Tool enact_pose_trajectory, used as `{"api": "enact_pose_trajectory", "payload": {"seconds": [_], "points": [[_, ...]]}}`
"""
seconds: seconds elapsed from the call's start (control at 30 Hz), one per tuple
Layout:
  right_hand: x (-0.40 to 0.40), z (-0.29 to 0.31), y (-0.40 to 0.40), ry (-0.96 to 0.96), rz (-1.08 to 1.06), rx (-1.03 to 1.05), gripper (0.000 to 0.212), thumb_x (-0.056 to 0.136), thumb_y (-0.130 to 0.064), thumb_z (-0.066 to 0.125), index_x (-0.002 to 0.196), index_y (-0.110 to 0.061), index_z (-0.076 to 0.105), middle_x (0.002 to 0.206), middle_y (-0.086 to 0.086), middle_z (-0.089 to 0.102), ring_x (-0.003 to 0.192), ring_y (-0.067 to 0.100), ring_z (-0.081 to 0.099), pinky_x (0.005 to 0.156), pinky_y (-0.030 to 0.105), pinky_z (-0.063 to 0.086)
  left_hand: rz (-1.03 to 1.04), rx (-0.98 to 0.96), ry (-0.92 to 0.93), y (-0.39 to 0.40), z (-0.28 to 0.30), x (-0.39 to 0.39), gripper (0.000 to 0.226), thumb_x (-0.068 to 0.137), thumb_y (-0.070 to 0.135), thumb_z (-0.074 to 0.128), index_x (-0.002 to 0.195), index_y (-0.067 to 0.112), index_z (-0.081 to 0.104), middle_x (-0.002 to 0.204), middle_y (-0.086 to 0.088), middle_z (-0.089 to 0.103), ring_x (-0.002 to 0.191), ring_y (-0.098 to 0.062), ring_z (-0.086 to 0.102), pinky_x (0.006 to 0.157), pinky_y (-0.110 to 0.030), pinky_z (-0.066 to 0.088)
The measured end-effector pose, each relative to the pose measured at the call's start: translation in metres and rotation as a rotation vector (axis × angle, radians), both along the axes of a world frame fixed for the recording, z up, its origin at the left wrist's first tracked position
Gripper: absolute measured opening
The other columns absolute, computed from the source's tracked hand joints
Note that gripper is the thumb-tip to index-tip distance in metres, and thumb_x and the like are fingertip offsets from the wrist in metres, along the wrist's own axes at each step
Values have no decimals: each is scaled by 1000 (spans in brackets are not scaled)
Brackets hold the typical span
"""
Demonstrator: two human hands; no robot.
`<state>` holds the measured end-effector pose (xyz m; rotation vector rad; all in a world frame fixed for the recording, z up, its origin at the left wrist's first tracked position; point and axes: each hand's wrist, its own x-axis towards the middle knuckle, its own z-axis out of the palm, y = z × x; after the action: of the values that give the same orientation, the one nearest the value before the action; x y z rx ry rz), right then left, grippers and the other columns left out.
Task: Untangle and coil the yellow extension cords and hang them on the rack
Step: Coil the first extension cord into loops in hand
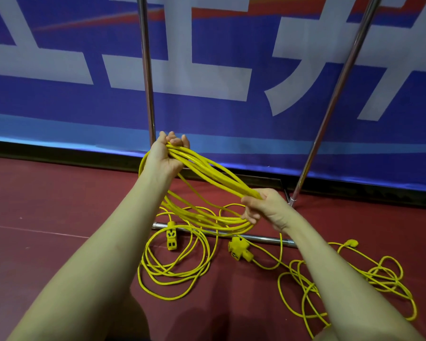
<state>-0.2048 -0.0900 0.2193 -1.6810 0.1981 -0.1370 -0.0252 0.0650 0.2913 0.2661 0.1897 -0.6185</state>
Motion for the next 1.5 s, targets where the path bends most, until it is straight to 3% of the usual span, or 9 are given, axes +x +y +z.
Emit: {"api": "enact_pose_trajectory", "payload": {"seconds": [0.1, 0.2, 0.33, 0.43, 0.63, 0.9, 1.1, 1.33, 1.5], "points": [[-1, 3, 4, -40, -74, 40, 78, 38, -80, 74, 54, -10, 43, 34, -5, 33, 31, 12, 35, 57, 33, 42, -7, -27, 7, 0, -1, -2, 36, 103, 27, 37, 73, 9, 44, 38, 4, 33, 27, -8, 35, 41, -18, 48], [0, 12, 5, 28, -182, 127, 80, 51, -91, 50, 50, -12, 47, 34, -2, 33, 31, 15, 34, 48, 28, 36, -56, -68, 15, -1, -1, -4, 40, 103, 28, 36, 69, 10, 41, 36, 5, 30, 25, -8, 30, 33, -14, 37], [4, 10, 1, 130, -515, -138, 54, 96, -53, 37, 59, -14, 35, 42, -4, 29, 37, 14, 41, 50, 28, 43, -199, -40, 16, -2, -1, -12, 49, 101, 25, 40, 57, 7, 45, 34, 6, 30, 23, -8, 26, 29, -14, 27], [2, 1, -8, 103, -579, -418, 59, 101, -36, 34, 46, -17, 28, 36, -7, 28, 51, 25, 45, 63, 41, 46, -331, 81, -61, -3, 0, -19, 46, 101, 26, 40, 58, 10, 44, 34, 7, 28, 23, -6, 25, 30, -14, 28], [1, -2, -10, 106, -629, -561, 62, 102, -27, 35, 43, -11, 28, 43, 3, 31, 54, 26, 35, 60, 35, 24, -340, 165, -101, -7, -1, -27, 42, 102, 27, 36, 62, 14, 38, 33, 8, 27, 24, -7, 25, 35, -11, 33], [3, -11, 11, 107, -157, -106, 53, 96, -42, 40, 68, -2, 62, 57, 11, 59, 46, 12, 53, 52, 21, 43, -64, 21, -135, -1, 8, -22, 42, 101, 32, 39, 64, 12, 40, 42, 3, 40, 34, -8, 44, 52, -25, 56], [3, -10, 14, 0, -39, -4, 23, 93, -11, 54, 73, -7, 64, 70, 9, 64, 62, 9, 62, 67, 19, 51, -87, 98, -245, -12, 4, -38, 38, 101, 33, 38, 70, 12, 43, 43, 5, 43, 35, -6, 45, 53, -22, 55], [-9, -28, 3, 179, -125, -112, 25, 91, -21, 60, 67, -14, 61, 63, -1, 56, 57, 5, 50, 62, 19, 40, -107, 174, -320, 3, 12, -35, 32, 100, 33, 41, 77, 14, 52, 49, 8, 52, 38, -1, 48, 47, -17, 50], [-10, -24, -1, 119, -207, 328, 26, 89, -26, 54, 72, -7, 60, 51, -4, 35, 44, 6, 29, 45, 18, 23, -180, 211, -434, 15, 13, -34, 31, 101, 32, 37, 78, 15, 51, 44, 9, 45, 30, -1, 34, 35, -14, 36]]}}
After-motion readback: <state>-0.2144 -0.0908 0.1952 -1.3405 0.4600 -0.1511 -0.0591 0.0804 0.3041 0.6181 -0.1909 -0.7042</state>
